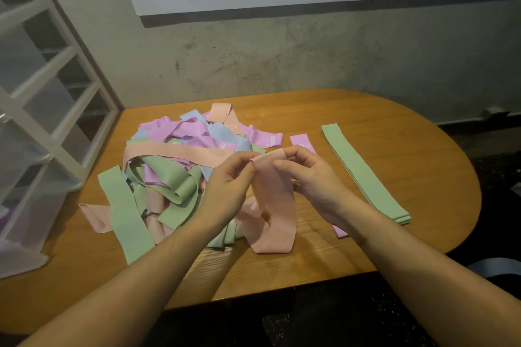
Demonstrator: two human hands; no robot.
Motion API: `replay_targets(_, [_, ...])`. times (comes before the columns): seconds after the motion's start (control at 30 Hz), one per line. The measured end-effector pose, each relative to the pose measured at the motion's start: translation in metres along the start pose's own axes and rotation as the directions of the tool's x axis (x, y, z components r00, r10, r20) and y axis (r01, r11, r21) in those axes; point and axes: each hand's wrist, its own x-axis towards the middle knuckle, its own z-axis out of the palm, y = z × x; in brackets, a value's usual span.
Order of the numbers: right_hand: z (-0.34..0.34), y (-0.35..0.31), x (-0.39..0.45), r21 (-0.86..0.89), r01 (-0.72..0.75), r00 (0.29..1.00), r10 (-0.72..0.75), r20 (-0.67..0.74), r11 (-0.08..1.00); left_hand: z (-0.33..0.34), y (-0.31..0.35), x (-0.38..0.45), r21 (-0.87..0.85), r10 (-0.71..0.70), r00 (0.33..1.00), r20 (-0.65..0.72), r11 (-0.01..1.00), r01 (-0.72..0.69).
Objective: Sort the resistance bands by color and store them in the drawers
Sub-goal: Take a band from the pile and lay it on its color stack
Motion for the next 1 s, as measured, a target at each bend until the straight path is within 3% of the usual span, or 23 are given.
replay_targets(0.1, [-0.004,0.000,-0.002,0.005,-0.011,0.999,0.011,-0.041,1.000,0.007,0.009,0.000,-0.093,-0.043,0.999,0.011,0.995,0.044])
replay_targets(0.37, [-0.013,-0.004,-0.005,0.159,0.051,0.992,-0.032,-0.122,0.986,0.026,0.012,0.002,-0.090,-0.141,0.987,0.080,0.985,0.148])
replay_targets(0.6, [-0.024,-0.009,-0.003,0.276,0.088,0.979,-0.032,-0.200,0.957,0.045,0.024,0.006,-0.139,-0.147,0.971,0.187,0.975,0.174])
replay_targets(0.77, [-0.031,-0.009,-0.001,0.327,0.097,0.976,-0.026,-0.215,0.940,0.059,0.029,0.010,-0.081,-0.153,0.957,0.248,0.981,0.177])
replay_targets(0.9, [-0.038,-0.004,-0.002,0.280,0.091,0.977,-0.031,-0.209,0.956,0.066,0.033,0.020,-0.211,-0.263,0.930,0.256,0.924,0.320])
replay_targets(1.0, [-0.042,0.000,-0.004,0.254,-0.003,0.992,0.035,-0.119,0.967,0.072,0.041,0.027,-0.305,-0.309,0.914,0.262,0.872,0.382])
